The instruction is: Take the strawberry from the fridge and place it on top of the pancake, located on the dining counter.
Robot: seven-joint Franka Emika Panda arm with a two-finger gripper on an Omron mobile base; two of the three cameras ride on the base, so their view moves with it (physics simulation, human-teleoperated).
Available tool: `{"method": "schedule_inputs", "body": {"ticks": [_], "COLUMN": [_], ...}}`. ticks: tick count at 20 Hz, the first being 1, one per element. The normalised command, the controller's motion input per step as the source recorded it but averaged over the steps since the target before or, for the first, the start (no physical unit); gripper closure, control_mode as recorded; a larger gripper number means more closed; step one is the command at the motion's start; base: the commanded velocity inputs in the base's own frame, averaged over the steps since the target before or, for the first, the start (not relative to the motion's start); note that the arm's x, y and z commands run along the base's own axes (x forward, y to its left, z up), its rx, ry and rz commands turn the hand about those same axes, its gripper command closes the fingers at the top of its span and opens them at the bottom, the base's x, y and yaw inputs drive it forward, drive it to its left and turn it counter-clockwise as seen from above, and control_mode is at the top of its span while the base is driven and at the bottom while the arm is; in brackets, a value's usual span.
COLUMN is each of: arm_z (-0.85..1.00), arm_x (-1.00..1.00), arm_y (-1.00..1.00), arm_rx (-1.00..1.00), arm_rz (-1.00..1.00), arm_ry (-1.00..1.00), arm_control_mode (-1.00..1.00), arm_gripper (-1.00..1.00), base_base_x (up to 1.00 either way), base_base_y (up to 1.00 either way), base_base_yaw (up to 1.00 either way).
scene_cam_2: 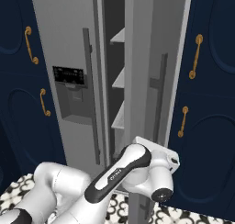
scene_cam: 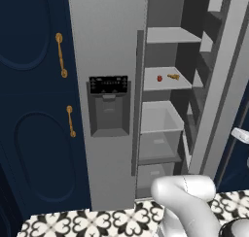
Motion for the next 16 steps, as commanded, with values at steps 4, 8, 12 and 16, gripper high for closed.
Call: {"method": "schedule_inputs", "body": {"ticks": [4, 8, 12, 16], "arm_z": [0.0, 0.19, 0.89, 0.94], "arm_x": [-0.36, -0.67, -1.0, -0.8], "arm_y": [-1.0, -1.0, -0.07, 0.96], "arm_rx": [0.08, 0.21, 0.02, -0.13], "arm_rz": [-0.02, -0.15, -0.1, -0.02], "arm_ry": [-0.07, -0.03, -0.34, -0.19], "arm_control_mode": [-1.0, -1.0, -1.0, -1.0], "arm_gripper": [1.0, 1.0, 1.0, 1.0], "base_base_x": [0.0, 0.0, 0.0, 0.0], "base_base_y": [0.0, 0.0, 0.0, 0.0], "base_base_yaw": [0.0, 0.0, 0.0, 0.0]}}
